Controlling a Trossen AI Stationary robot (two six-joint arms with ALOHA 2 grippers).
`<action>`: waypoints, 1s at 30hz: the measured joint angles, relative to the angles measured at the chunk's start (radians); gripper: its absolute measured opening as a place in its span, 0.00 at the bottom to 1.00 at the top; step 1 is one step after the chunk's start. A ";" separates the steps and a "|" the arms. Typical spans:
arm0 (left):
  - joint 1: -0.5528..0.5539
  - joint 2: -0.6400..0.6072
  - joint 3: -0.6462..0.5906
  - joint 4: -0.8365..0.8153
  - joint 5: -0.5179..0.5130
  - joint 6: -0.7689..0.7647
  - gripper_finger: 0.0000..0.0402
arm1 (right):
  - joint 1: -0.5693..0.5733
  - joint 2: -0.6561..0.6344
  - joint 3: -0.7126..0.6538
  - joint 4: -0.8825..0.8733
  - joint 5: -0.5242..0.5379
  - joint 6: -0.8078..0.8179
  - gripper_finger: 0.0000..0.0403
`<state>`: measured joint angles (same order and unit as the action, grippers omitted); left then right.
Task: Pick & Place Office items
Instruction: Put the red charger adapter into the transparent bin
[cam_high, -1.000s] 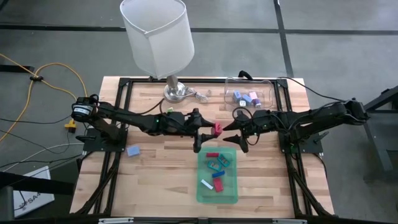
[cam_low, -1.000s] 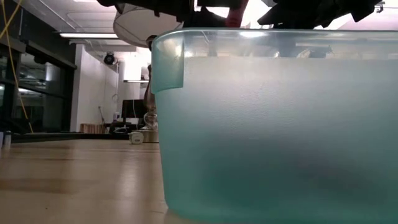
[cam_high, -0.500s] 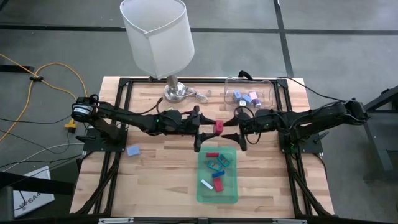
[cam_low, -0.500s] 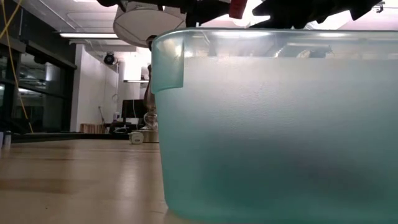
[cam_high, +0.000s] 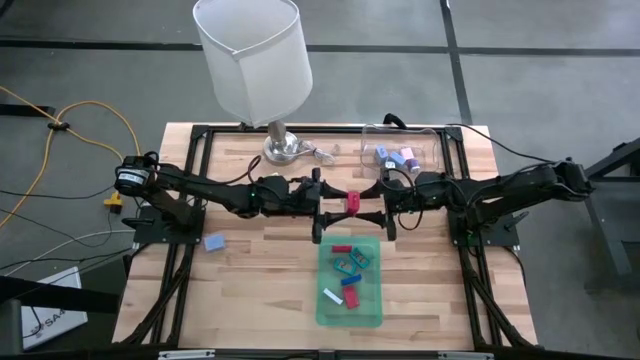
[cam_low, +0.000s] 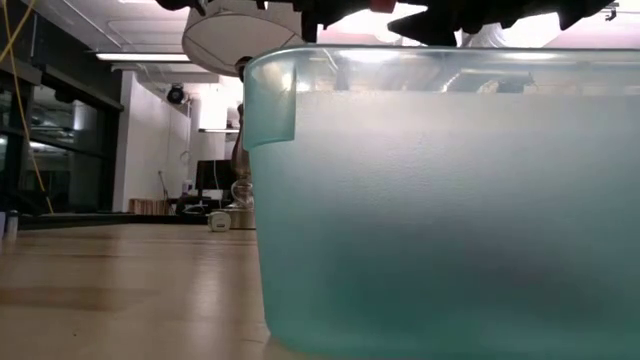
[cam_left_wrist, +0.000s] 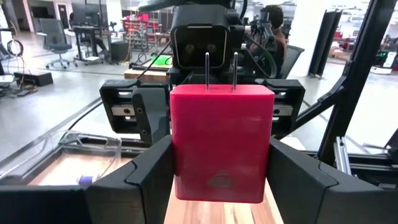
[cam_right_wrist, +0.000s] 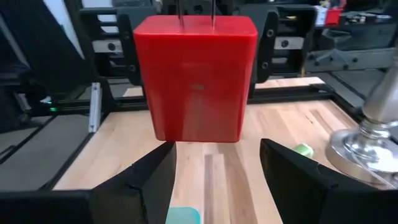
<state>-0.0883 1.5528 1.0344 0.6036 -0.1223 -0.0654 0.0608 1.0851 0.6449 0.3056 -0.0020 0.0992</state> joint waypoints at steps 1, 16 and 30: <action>0.000 0.000 0.000 0.007 0.000 0.000 0.53 | 0.000 0.000 0.000 0.007 -0.007 0.000 0.55; 0.010 0.000 0.000 0.033 -0.010 0.042 0.53 | 0.000 0.000 0.000 0.022 -0.025 0.001 0.55; 0.009 -0.001 0.000 0.052 -0.010 0.047 0.53 | 0.000 0.098 0.000 0.181 -0.025 -0.023 0.55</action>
<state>-0.0792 1.5520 1.0344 0.6556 -0.1318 -0.0185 0.0609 1.1832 0.6449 0.4869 -0.0272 0.0760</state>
